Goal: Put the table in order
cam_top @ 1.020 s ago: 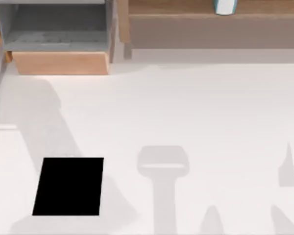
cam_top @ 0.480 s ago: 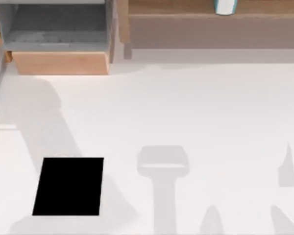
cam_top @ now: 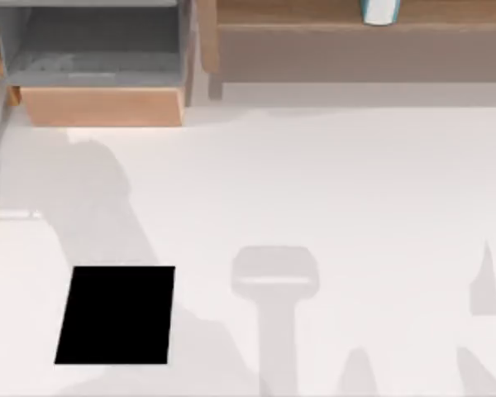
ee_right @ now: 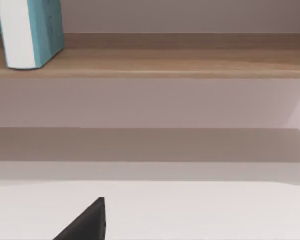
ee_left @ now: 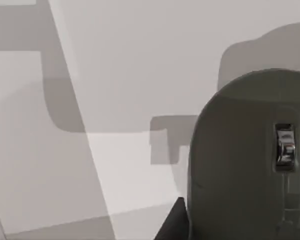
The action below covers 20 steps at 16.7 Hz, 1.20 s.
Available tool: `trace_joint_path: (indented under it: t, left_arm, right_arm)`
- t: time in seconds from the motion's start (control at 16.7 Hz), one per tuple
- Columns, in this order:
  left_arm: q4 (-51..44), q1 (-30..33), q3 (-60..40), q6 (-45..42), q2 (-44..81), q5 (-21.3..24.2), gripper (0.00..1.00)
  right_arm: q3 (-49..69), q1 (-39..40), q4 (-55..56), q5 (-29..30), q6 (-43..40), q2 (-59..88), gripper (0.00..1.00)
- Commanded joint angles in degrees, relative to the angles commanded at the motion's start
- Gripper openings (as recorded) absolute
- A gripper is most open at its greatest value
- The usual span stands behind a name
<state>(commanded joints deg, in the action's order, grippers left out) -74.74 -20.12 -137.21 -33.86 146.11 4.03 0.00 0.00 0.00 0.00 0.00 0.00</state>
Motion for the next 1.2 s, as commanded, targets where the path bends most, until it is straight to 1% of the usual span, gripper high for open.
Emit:
trace_joint_path:
  t: [0.24, 0.48, 0.78, 1.2]
  left_arm:
    - [2.68, 0.74, 6.05, 6.42, -8.57, -0.53, 0.00]
    - [7.52, 4.65, 14.34, 14.61, -18.63, -1.35, 0.00]
    - [14.51, 14.10, 29.11, 26.27, -29.99, -2.51, 0.00]
    - [23.63, 30.16, 54.71, 42.67, -42.15, -4.55, 0.00]
  right_arm:
    - [0.00, 0.00, 0.00, 0.00, 0.00, 0.00, 1.00]
    - [0.00, 0.00, 0.00, 0.00, 0.00, 0.00, 1.00]
    - [0.00, 0.00, 0.00, 0.00, 0.00, 0.00, 1.00]
    - [0.00, 0.00, 0.00, 0.00, 0.00, 0.00, 1.00]
